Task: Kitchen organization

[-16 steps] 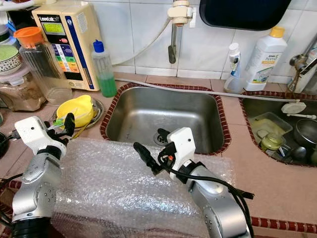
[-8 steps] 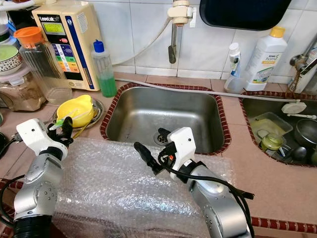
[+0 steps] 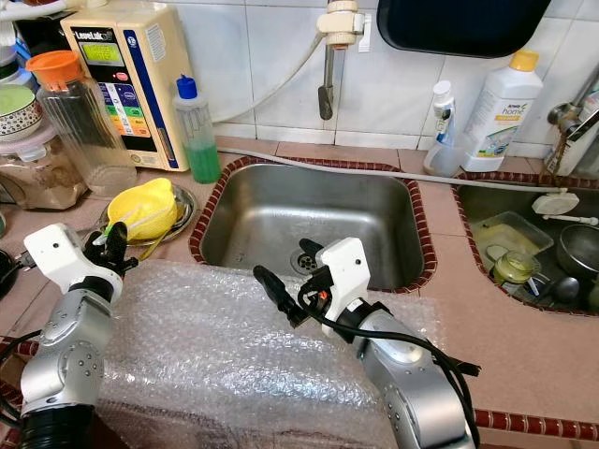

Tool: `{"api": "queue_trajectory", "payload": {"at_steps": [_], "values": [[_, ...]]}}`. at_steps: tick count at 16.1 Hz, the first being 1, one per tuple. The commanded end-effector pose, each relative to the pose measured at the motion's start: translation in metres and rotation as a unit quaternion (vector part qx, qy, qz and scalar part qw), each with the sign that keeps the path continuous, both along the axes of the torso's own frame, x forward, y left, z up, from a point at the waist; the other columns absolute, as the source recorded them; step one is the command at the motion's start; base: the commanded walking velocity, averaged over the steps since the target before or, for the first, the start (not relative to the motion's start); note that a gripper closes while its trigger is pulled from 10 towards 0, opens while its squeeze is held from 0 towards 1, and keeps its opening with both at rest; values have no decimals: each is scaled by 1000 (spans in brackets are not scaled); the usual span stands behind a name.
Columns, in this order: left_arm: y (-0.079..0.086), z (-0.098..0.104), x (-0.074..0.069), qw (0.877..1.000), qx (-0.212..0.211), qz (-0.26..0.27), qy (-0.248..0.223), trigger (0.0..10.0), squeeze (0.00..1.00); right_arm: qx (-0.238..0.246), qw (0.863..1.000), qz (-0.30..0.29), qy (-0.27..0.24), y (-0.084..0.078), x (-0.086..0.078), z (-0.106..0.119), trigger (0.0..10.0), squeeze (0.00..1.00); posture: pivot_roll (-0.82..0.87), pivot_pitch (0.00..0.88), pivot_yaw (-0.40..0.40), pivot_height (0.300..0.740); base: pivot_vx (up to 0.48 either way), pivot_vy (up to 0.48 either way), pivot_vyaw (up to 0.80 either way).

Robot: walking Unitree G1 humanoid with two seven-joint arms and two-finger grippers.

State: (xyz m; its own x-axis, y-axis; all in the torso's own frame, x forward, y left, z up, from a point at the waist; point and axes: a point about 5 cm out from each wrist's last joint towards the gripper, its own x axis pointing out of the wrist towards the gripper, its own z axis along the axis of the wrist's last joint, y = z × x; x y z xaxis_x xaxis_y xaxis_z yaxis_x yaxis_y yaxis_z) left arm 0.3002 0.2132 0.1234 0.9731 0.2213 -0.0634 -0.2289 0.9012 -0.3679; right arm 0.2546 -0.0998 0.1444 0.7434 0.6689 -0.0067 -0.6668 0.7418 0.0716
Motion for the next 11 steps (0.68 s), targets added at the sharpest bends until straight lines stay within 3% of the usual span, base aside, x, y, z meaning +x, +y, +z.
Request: {"api": "queue_trajectory", "payload": {"at_steps": [1, 5, 8, 11], "values": [[3, 12, 1, 1000, 9, -1, -20, 0, 0, -1, 1000, 4, -10, 2, 2, 4, 10000, 0, 67, 0, 51, 740, 0, 0, 0], [4, 21, -1, 999, 16, 1, -41, 0, 0, -1, 1000, 1, -12, 1, 3, 3, 10000, 0, 72, 0, 52, 740, 0, 0, 0], [-3, 43, 2, 995, 29, -33, -89, 0, 0, 0, 1000, -4, -15, 0, 5, 5, 10000, 0, 73, 0, 49, 740, 0, 0, 0], [-34, 77, 13, 972, 18, -176, -153, 0, 0, -23, 997, -54, -50, -11, 18, 12, 10000, 0, 74, 0, 45, 740, 0, 0, 0]]}}
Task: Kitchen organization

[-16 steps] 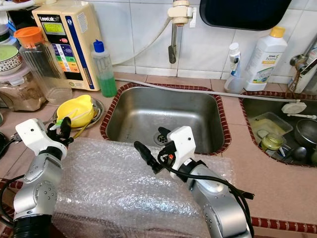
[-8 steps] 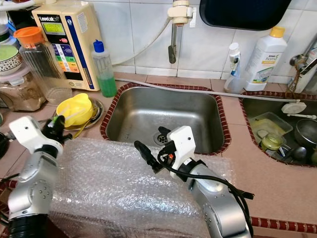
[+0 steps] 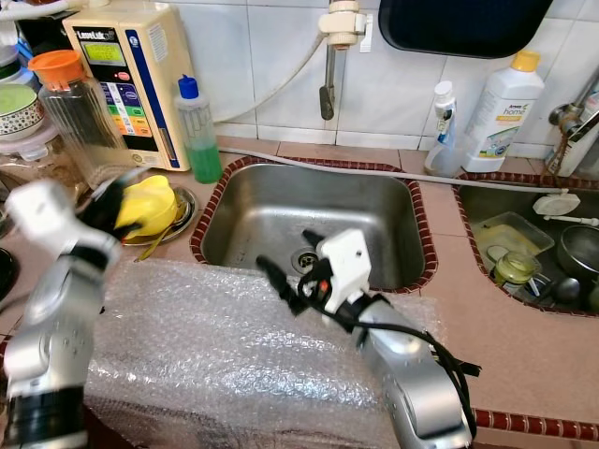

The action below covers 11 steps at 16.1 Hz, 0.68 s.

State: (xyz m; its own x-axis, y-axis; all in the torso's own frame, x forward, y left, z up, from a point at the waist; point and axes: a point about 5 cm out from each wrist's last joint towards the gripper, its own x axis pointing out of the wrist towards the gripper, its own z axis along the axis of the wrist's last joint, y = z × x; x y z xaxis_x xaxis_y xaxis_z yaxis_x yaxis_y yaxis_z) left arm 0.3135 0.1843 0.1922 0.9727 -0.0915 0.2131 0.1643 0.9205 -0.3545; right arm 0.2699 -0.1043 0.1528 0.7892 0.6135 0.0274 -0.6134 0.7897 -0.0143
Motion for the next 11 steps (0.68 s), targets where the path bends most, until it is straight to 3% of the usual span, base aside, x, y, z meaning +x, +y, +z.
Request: {"api": "queue_trajectory", "payload": {"at_steps": [1, 4, 7, 9, 11], "values": [[-13, 13, 1, 998, 14, -53, -20, 0, 0, -21, 999, -35, -29, -11, 8, 6, 10000, 0, 73, 0, 47, 740, 0, 0, 0], [-36, 19, 1, 990, 28, -137, -23, 0, 0, -79, 989, -90, -85, -28, 23, 18, 10000, 0, 67, 0, 49, 740, 0, 0, 0], [-55, 14, -1, 972, 68, -224, -4, 0, 0, -142, 970, -139, -142, -49, 37, 30, 10000, 0, 55, 0, 52, 740, 0, 0, 0], [-64, 16, -2, 963, 79, -257, -7, 0, 0, -158, 968, -123, -154, -47, 39, 31, 10000, 0, 50, 0, 50, 740, 0, 0, 0], [-71, 16, 0, 961, 81, -264, -9, 0, 0, -153, 975, -72, -142, -35, 40, 28, 10000, 0, 48, 0, 46, 740, 0, 0, 0]]}}
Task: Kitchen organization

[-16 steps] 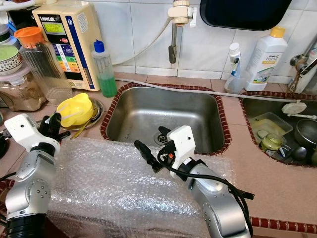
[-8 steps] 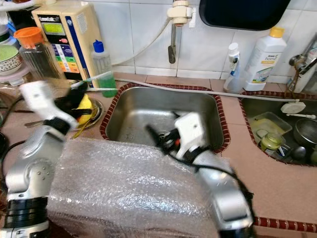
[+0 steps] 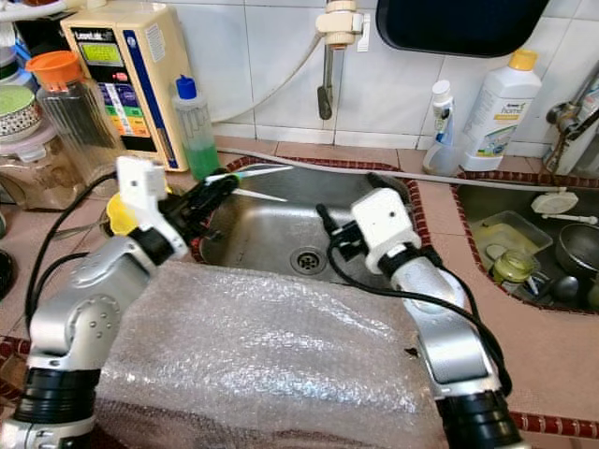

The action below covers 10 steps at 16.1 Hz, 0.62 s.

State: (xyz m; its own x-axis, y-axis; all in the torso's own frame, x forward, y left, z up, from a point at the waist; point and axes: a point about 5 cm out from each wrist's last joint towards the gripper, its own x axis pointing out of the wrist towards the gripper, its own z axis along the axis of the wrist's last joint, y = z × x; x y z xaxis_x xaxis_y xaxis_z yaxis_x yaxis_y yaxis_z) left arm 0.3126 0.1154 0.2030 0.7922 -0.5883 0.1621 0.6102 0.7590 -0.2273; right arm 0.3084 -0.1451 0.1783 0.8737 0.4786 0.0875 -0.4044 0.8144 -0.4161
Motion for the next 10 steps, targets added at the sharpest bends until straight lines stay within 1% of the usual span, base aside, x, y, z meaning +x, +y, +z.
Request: {"api": "queue_trajectory", "payload": {"at_steps": [1, 3, 5, 10], "values": [[-6, 5, 1, 1000, 5, -13, -11, 0, 0, -5, 999, 41, 6, 11, 0, -1, 10000, 0, 47, 0, 43, 740, 0, 0, 0], [-14, 2, 0, 1000, 8, -20, -13, 0, 0, -21, 997, 77, 17, 20, 0, -6, 10000, 0, 48, 0, 35, 740, 0, 0, 0], [-25, 1, -3, 1000, -5, -30, -9, 0, 0, -26, 996, 79, 8, 24, 9, -5, 10000, 0, 53, 0, 22, 740, 0, 0, 0], [-36, 0, -10, 999, -20, -39, -4, 0, 0, -23, 996, 91, 0, 36, 24, -2, 10000, 0, 65, 0, 3, 740, 0, 0, 0]]}}
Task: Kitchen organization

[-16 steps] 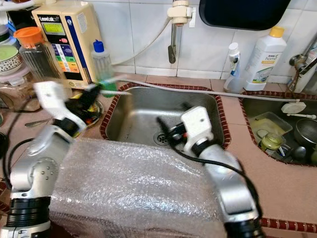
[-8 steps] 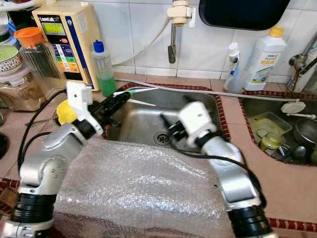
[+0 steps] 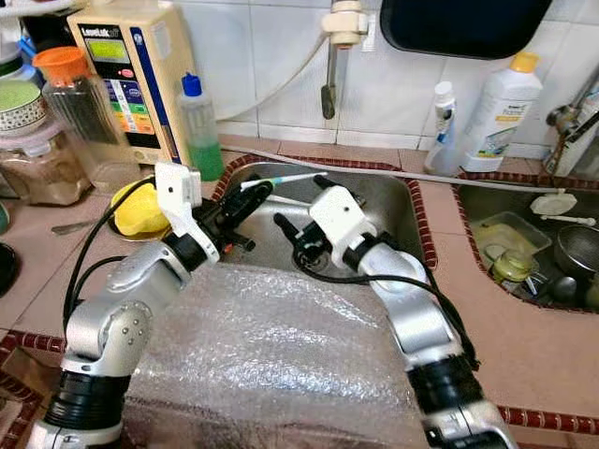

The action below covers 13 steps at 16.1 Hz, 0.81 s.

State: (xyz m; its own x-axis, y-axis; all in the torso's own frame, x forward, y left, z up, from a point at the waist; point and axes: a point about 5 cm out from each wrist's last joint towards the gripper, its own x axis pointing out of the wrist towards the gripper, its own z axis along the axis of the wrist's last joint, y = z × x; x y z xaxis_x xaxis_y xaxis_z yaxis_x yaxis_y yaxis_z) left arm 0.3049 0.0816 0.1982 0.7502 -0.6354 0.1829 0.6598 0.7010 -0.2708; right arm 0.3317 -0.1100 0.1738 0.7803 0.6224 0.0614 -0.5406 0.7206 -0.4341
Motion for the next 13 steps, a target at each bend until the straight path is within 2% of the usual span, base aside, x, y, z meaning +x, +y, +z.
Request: {"api": "queue_trajectory", "payload": {"at_steps": [1, 2, 9, 11, 12, 13], "values": [[-4, 5, -3, 1000, 3, -4, -11, 0, 0, -4, 1000, 1, -8, 3, 4, 2, 10000, 0, 66, 0, 2, 740, 0, 0, 0], [-5, 4, -4, 1000, 3, -2, -10, 0, 0, -3, 1000, 0, -7, 5, 8, 1, 0, 0, 71, 0, -2, 740, 0, 0, 0], [-6, 4, -4, 1000, 5, 5, -11, 39, 0, 24, 999, -19, 22, 7, 16, -13, 0, 0, 72, 0, 1, 740, 0, 0, 0], [-5, 4, -3, 1000, 9, 10, -11, 1020, 0, 33, 999, -26, 22, 7, 15, -14, 0, 0, 69, 0, 7, 740, 0, 0, 0], [-4, 3, -1, 1000, 13, 18, -7, 2196, 0, 32, 999, -39, 16, 5, 16, -15, 0, 0, 69, 0, 7, 740, 0, 0, 0], [-4, 2, -1, 1000, 15, 19, -6, 2471, 0, 34, 998, -44, 14, 4, 16, -14, 0, 0, 69, 0, 7, 740, 0, 0, 0]]}}
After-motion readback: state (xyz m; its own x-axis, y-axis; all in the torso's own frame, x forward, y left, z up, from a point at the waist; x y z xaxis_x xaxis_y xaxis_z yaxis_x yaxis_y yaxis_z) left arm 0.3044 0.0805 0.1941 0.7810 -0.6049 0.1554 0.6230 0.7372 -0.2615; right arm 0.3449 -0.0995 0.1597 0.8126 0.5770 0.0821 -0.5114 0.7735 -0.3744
